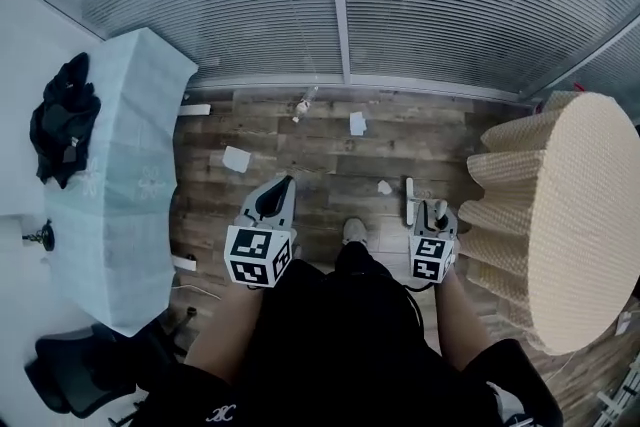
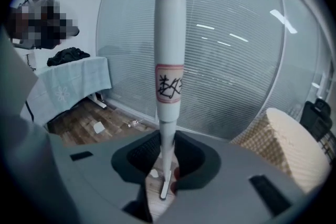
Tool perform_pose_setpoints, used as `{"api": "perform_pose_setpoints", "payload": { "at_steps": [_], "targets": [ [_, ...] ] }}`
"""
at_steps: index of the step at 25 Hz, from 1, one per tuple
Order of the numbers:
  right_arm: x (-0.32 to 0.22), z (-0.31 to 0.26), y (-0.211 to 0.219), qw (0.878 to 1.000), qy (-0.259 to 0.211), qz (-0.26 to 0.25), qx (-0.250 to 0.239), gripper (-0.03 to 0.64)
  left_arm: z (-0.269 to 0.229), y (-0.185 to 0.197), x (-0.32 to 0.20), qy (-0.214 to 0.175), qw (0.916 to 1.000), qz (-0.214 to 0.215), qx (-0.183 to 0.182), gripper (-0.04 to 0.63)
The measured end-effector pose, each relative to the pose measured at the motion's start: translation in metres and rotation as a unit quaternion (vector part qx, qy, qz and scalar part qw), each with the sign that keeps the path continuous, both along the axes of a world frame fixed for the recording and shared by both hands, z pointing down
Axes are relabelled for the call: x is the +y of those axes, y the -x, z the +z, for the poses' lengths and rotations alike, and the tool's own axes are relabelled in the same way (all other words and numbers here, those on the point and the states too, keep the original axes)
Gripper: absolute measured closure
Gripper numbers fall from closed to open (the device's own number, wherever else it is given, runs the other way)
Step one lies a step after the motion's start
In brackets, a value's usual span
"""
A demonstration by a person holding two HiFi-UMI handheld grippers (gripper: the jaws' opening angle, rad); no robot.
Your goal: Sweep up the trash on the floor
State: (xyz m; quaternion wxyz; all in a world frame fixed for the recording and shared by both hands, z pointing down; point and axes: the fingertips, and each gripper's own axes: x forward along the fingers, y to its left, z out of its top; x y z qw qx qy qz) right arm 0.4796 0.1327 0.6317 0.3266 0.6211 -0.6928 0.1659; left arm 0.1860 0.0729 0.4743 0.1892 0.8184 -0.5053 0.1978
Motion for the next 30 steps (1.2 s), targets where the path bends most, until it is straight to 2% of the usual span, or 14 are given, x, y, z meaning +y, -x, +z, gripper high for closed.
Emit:
{"api": "perform_pose_setpoints", "payload": {
  "at_steps": [5, 11, 18, 24, 30],
  "targets": [
    [-0.027, 0.011, 0.036, 0.998, 0.009, -0.054, -0.007, 0.525, 0.012, 0.028, -0.007, 0.016, 0.9991, -0.039, -0.009, 0.601],
    [-0.064, 0.014, 0.096, 0.995, 0.011, -0.100, -0.025, 0.526, 0.015, 0.070, -0.005, 0.012, 0.9965, -0.082, -0.008, 0.601],
    [-0.112, 0.012, 0.168, 0.994, 0.020, -0.097, -0.048, 0.525, 0.018, 0.148, 0.004, 0.012, 0.9911, -0.133, -0.004, 0.601],
    [-0.147, 0.009, 0.227, 0.994, 0.033, -0.058, -0.085, 0.523, 0.023, 0.215, 0.010, 0.017, 0.9847, -0.173, 0.001, 0.601],
    [-0.167, 0.002, 0.305, 0.993, 0.025, -0.083, -0.086, 0.525, 0.032, 0.275, 0.015, 0.023, 0.9805, -0.195, 0.016, 0.601]
  ]
}}
